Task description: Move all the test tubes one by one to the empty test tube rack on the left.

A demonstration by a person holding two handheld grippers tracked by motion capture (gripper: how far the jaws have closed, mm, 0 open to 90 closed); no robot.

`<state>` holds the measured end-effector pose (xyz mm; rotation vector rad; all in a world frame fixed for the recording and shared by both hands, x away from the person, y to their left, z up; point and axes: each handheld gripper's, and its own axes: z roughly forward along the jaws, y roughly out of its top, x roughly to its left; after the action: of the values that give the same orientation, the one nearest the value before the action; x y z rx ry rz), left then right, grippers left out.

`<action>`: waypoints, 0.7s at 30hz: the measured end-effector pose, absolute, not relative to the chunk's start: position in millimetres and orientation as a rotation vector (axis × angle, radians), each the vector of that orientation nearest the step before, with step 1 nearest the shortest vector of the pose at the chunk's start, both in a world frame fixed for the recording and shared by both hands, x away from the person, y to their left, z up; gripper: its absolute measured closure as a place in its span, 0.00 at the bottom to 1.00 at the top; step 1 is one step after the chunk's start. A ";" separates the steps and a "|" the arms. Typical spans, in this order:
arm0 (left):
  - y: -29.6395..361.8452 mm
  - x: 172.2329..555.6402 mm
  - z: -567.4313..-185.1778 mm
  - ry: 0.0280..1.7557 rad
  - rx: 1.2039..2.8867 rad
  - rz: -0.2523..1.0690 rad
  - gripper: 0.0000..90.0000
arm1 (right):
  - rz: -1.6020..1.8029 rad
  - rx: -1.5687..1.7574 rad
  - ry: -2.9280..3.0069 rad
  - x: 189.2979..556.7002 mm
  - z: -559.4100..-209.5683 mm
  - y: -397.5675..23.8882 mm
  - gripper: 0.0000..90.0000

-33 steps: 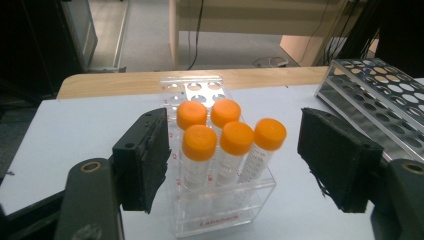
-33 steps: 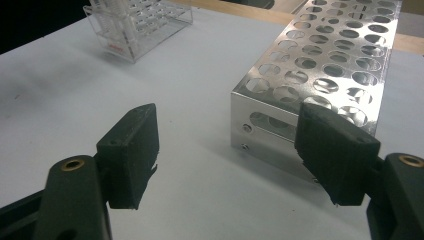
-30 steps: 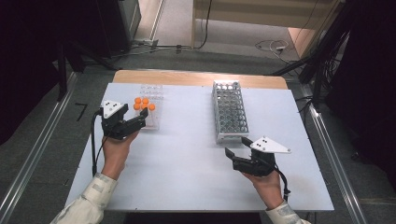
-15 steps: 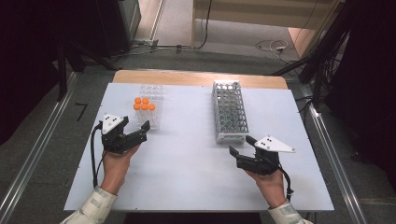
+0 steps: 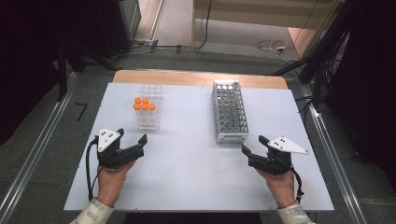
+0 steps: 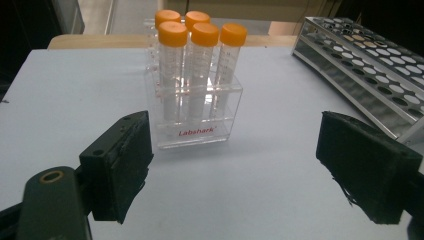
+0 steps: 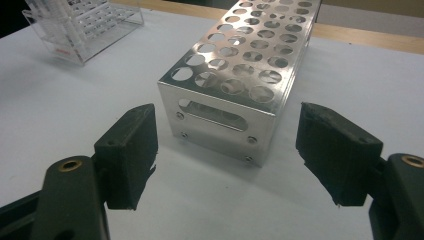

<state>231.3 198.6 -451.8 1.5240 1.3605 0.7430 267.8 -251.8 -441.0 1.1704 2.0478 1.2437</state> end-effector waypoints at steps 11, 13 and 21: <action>206.6 216.5 -458.9 1.375 1.516 0.711 0.14 | 1.224 1.195 2.022 265.8 -443.3 -266.6 0.25; 207.1 214.8 -460.2 1.379 1.526 0.714 0.14 | 1.219 1.198 2.020 265.5 -443.9 -269.4 0.25; 211.0 209.8 -463.2 1.388 1.543 0.765 0.11 | 1.208 1.224 1.997 263.4 -446.0 -283.3 0.24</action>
<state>209.8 211.0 -463.2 1.5429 1.3876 0.7648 263.4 -283.3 -446.0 1.2236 1.9965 1.2077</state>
